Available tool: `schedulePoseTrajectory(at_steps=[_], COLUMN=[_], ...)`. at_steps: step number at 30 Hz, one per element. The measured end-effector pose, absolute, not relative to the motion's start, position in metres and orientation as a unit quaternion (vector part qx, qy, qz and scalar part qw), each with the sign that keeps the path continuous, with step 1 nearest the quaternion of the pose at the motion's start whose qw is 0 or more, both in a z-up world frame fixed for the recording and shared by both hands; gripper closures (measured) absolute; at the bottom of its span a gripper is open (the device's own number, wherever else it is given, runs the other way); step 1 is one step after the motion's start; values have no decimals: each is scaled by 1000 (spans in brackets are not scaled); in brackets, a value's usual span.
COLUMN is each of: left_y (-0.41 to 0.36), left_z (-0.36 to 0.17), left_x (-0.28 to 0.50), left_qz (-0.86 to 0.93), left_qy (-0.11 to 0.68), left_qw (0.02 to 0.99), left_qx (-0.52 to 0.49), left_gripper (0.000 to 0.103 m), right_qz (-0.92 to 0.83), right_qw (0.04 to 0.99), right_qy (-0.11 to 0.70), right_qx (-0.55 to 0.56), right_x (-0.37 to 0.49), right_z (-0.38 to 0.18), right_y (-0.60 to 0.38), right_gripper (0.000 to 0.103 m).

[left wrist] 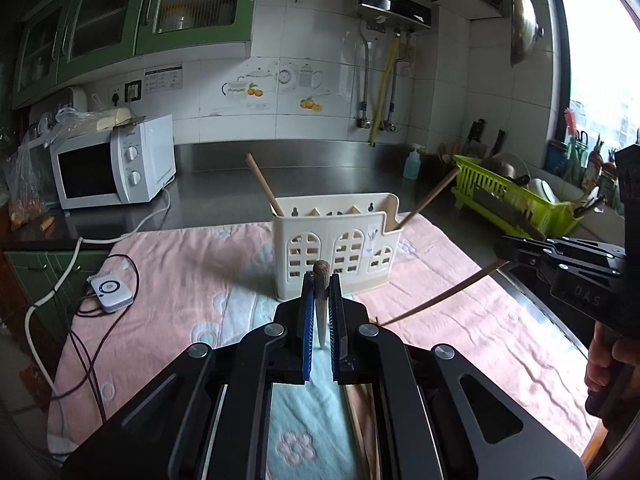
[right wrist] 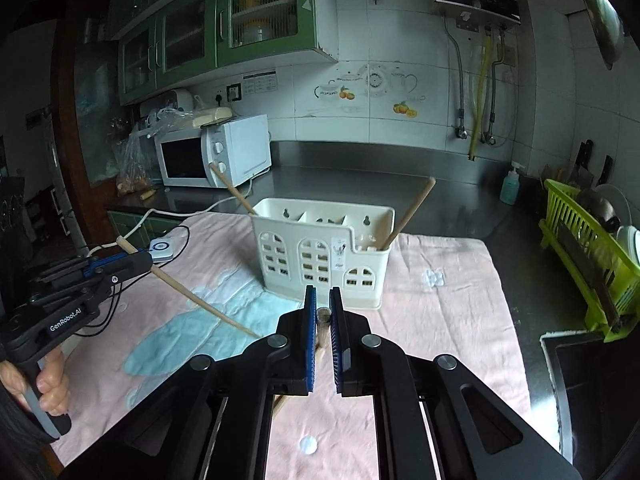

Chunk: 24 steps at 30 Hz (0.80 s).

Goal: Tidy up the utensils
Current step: 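Lift both chopsticks and carry them above the white holder, then lower both chopsticks into the holder and open both tools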

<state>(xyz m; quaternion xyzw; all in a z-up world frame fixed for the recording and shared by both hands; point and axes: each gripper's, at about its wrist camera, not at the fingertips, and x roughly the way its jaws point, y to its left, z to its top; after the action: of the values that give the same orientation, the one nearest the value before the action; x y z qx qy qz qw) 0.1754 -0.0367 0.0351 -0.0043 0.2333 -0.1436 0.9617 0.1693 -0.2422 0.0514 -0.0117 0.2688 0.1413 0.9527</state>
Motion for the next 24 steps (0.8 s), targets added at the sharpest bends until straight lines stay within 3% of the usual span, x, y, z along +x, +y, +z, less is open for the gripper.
schedulePoseTrajectory(at_steps=[12, 24], left_y=[-33, -28], left_z=[89, 170], left_x=[203, 240], left_qz=[-151, -137], left_qy=[199, 110], left_qw=[968, 983], left_qx=[-21, -48], left_gripper=[98, 98], right_qz=[171, 173], right_qw=[948, 957], right_qy=[269, 230], right_qx=[-3, -35], right_x=[203, 231], right_z=[111, 198], right_y=[-262, -273], right_gripper=[97, 97])
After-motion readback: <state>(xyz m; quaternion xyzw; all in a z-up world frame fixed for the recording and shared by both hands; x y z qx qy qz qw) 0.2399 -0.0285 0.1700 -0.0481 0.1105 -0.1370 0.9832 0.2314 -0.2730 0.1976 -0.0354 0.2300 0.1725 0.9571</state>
